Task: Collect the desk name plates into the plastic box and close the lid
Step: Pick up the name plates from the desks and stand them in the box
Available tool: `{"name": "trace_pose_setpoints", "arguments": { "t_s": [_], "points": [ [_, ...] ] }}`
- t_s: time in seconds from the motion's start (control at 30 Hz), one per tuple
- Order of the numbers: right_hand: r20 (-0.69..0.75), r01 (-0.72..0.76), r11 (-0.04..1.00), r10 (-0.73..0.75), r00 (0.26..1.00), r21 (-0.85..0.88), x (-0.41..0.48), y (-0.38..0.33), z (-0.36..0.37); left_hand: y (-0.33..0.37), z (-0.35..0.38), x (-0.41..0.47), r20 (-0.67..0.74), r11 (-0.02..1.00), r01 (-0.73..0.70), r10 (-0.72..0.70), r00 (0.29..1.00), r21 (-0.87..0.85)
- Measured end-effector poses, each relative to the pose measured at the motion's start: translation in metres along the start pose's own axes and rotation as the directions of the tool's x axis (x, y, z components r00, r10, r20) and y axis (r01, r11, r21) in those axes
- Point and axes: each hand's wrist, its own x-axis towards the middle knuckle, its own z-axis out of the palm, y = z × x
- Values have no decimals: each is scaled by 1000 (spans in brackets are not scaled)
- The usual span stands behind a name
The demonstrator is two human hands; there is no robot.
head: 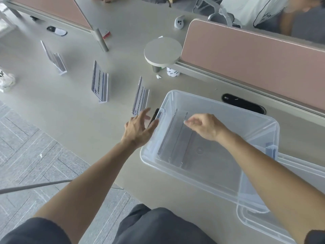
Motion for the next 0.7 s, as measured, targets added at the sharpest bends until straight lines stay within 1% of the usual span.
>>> {"name": "trace_pose_setpoints", "arguments": {
  "t_s": [0.03, 0.13, 0.2, 0.23, 0.3, 0.37, 0.47, 0.57, 0.63, 0.7],
  "points": [
    [-41, 16, 999, -15, 999, 39, 5, -8, -3, -4, -7, 5, -9, 999, 15, -16, 1000, -36],
    [-115, 55, 995, -46, 992, 81, 20, -40, -7, -20, -24, 25, -78, 989, 63, -74, 994, -132],
    [-142, 80, 993, -68, 988, 82, 29, -64, -5, -35, -34, 37, -105, 982, 114, -131, 986, -153],
    [-152, 88, 994, -77, 985, 66, 33, -77, -3, -44, -38, 43, -95, 973, 151, -169, 981, -175],
    [-178, 86, 995, -77, 981, 44, 42, -100, 2, -61, -44, 55, -36, 952, 214, -227, 973, -217],
    [-202, 63, 998, -55, 978, 31, 53, -124, 7, -75, -51, 66, 34, 936, 241, -240, 970, -258],
    [-182, -3, 1000, 4, 983, 5, 72, -159, 14, -94, -61, 81, 108, 917, 265, -243, 964, -297],
    [-156, -58, 994, 43, 987, -91, 90, -191, 15, -108, -68, 91, 180, 907, 325, -284, 942, -269],
    [-117, -75, 980, 54, 992, -184, 104, -205, 18, -117, -65, 93, 231, 890, 376, -320, 919, -259],
    [-73, -79, 967, 63, 995, -241, 122, -214, 22, -125, -58, 94, 275, 883, 397, -327, 904, -253]
  ]
}}
